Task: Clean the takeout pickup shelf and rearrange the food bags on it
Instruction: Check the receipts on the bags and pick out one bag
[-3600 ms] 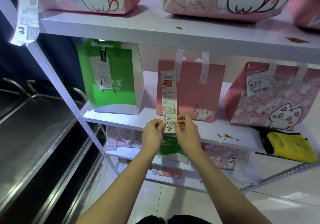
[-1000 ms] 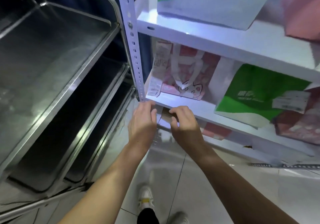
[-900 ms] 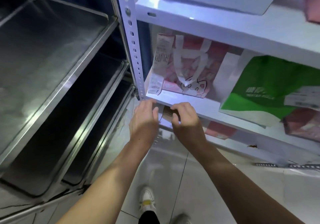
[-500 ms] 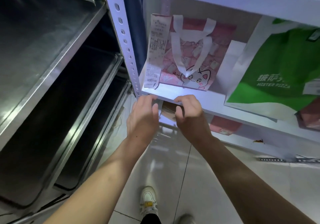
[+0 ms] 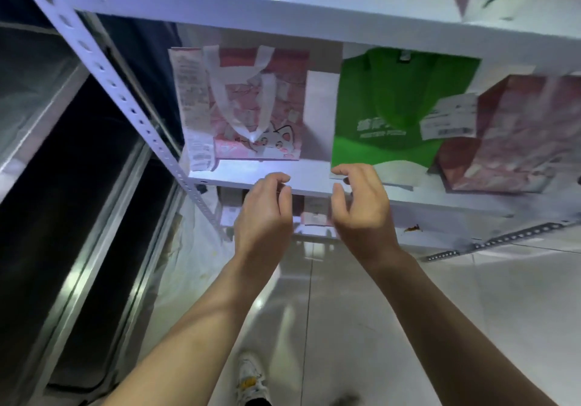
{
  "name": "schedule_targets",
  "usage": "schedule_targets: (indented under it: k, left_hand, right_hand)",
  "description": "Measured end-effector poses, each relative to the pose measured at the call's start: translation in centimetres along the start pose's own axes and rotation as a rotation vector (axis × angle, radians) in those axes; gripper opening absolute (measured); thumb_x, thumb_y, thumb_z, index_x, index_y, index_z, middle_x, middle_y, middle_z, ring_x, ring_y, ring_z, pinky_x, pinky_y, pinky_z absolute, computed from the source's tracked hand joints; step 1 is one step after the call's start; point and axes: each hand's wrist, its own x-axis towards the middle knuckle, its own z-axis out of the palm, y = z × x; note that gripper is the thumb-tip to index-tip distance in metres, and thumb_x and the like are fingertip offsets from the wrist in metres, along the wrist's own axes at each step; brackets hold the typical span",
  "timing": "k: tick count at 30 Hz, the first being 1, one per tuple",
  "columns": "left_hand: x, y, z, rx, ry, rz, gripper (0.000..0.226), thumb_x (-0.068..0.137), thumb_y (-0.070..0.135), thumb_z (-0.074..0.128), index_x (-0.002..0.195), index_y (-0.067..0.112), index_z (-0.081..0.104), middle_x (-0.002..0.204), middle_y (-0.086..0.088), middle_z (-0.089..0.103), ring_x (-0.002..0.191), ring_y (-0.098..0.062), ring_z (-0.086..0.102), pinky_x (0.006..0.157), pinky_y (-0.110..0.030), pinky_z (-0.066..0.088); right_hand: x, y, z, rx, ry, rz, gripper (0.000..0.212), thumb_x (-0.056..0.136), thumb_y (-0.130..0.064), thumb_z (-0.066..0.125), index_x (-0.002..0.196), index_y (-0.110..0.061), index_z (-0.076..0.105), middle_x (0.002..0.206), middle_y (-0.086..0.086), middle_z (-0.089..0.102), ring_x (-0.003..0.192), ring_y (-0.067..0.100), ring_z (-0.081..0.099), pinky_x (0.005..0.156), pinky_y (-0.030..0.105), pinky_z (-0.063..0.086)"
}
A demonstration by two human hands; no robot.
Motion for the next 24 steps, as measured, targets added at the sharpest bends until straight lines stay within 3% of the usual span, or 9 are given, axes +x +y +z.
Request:
schedule_targets:
  k: [4, 10, 12, 15, 17, 20, 23, 24]
  left_hand:
    - [-0.8, 4.0, 2.9, -0.003, -0.002, 0.066, 0.023, 0.105, 0.029, 0.047, 0.123, 0.024, 0.061, 0.115, 0.007, 0.064, 0.104, -0.016, 0.060, 0.086, -0.036, 0.048]
    - [-0.7, 8.6, 6.5, 0.021, -0.028, 0.073, 0.019, 0.106, 0.033, 0.044, 0.099, 0.032, 0.061, 0.104, 0.015, 0.064, 0.094, -0.011, 0.060, 0.080, -0.044, 0.055]
    - [-0.1, 9.6, 7.9, 0.010, -0.017, 0.075, 0.020, 0.106, 0.033, 0.044, 0.098, 0.030, 0.062, 0.103, 0.014, 0.065, 0.094, -0.012, 0.060, 0.080, -0.044, 0.054]
    - [0.7, 11.2, 9.9, -0.009, -0.004, 0.095, 0.020, 0.106, 0.031, 0.046, 0.097, 0.026, 0.062, 0.099, 0.010, 0.066, 0.093, -0.017, 0.060, 0.080, -0.045, 0.054]
    - [1.3, 12.3, 11.2, -0.011, -0.011, 0.097, 0.019, 0.106, 0.030, 0.046, 0.100, 0.027, 0.063, 0.100, 0.009, 0.066, 0.094, -0.019, 0.060, 0.080, -0.046, 0.054]
    - [1.9, 13.8, 12.7, 0.004, -0.024, 0.102, 0.019, 0.105, 0.029, 0.046, 0.112, 0.028, 0.064, 0.109, 0.008, 0.068, 0.098, -0.020, 0.062, 0.081, -0.046, 0.056]
    - [2.5, 14.6, 13.6, 0.036, -0.009, 0.146, 0.030, 0.105, 0.025, 0.046, 0.131, 0.028, 0.060, 0.128, 0.006, 0.064, 0.107, -0.021, 0.062, 0.087, -0.045, 0.055]
    - [2.6, 14.8, 13.8, 0.052, -0.004, 0.154, 0.032, 0.105, 0.024, 0.045, 0.135, 0.028, 0.057, 0.131, 0.006, 0.062, 0.108, -0.022, 0.061, 0.088, -0.045, 0.054]
  right_hand:
    - [-0.2, 2.4, -4.9, -0.002, 0.026, 0.095, 0.025, 0.093, -0.001, 0.057, 0.116, -0.007, 0.066, 0.113, 0.003, 0.060, 0.105, 0.018, 0.059, 0.096, 0.030, 0.047]
    - [1.4, 6.6, -10.2, -0.020, 0.114, 0.209, 0.017, 0.099, -0.009, 0.056, 0.114, -0.009, 0.065, 0.110, -0.001, 0.058, 0.100, 0.019, 0.058, 0.088, 0.040, 0.052]
    - [2.4, 8.0, -11.3, -0.012, 0.143, 0.262, 0.014, 0.100, -0.011, 0.057, 0.112, -0.010, 0.064, 0.110, 0.002, 0.058, 0.098, 0.015, 0.055, 0.087, 0.034, 0.050]
    - [4.0, 9.9, -12.6, -0.026, 0.179, 0.299, 0.016, 0.102, -0.017, 0.059, 0.115, -0.009, 0.062, 0.112, 0.003, 0.056, 0.097, 0.009, 0.049, 0.085, 0.014, 0.042]
    - [4.9, 11.3, -12.8, -0.016, 0.175, 0.349, 0.021, 0.102, -0.022, 0.059, 0.119, -0.008, 0.060, 0.116, 0.003, 0.056, 0.100, 0.009, 0.049, 0.085, 0.006, 0.037]
    - [6.0, 12.6, -12.4, 0.073, 0.158, 0.444, 0.024, 0.102, -0.028, 0.061, 0.120, -0.013, 0.059, 0.114, 0.002, 0.063, 0.100, 0.015, 0.060, 0.089, 0.025, 0.051]
    - [6.9, 13.2, -11.7, 0.237, 0.163, 0.574, 0.011, 0.102, -0.020, 0.062, 0.108, -0.011, 0.065, 0.087, -0.006, 0.066, 0.073, -0.005, 0.060, 0.068, 0.017, 0.050]
    - [7.0, 13.4, -11.6, 0.271, 0.174, 0.606, 0.009, 0.101, -0.018, 0.062, 0.103, -0.010, 0.067, 0.079, -0.008, 0.065, 0.065, -0.004, 0.058, 0.063, 0.018, 0.049]
